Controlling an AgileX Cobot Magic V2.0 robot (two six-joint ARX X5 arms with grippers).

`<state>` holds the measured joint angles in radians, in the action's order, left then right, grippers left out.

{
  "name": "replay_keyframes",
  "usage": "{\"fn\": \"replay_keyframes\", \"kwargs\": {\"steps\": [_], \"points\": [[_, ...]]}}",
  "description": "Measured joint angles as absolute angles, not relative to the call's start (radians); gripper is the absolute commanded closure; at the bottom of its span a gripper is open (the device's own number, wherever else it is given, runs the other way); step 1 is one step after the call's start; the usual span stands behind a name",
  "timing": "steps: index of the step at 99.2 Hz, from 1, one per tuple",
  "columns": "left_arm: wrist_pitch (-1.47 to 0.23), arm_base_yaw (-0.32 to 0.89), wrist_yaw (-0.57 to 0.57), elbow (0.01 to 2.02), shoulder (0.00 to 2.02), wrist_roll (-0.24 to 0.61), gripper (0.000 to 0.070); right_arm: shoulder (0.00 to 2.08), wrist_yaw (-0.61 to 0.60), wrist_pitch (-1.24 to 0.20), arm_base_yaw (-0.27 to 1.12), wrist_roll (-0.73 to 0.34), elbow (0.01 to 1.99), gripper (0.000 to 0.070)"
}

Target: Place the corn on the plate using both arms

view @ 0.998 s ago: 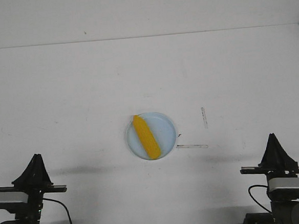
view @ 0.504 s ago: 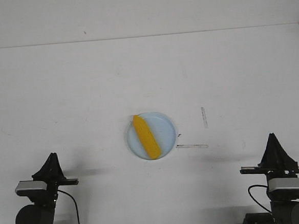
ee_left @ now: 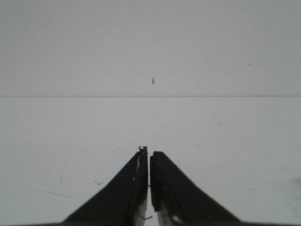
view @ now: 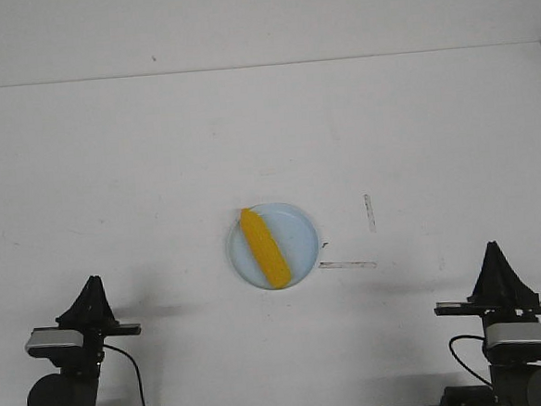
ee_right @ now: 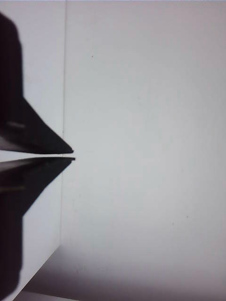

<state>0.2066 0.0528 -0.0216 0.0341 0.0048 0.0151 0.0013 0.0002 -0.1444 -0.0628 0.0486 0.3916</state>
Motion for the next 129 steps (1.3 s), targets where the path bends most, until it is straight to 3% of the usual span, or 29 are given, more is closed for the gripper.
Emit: {"fn": "replay_keyframes", "kwargs": {"steps": [86,129], "points": [[0.205,0.053,-0.022,0.034,0.005,0.015,0.0699,0.001,0.000,-0.146,-0.062,0.049,0.392,0.0686],[0.202,0.053,-0.022,0.034,0.005,0.015,0.0699,0.001,0.004,-0.264,0.084,0.049,0.363,0.0686]]}}
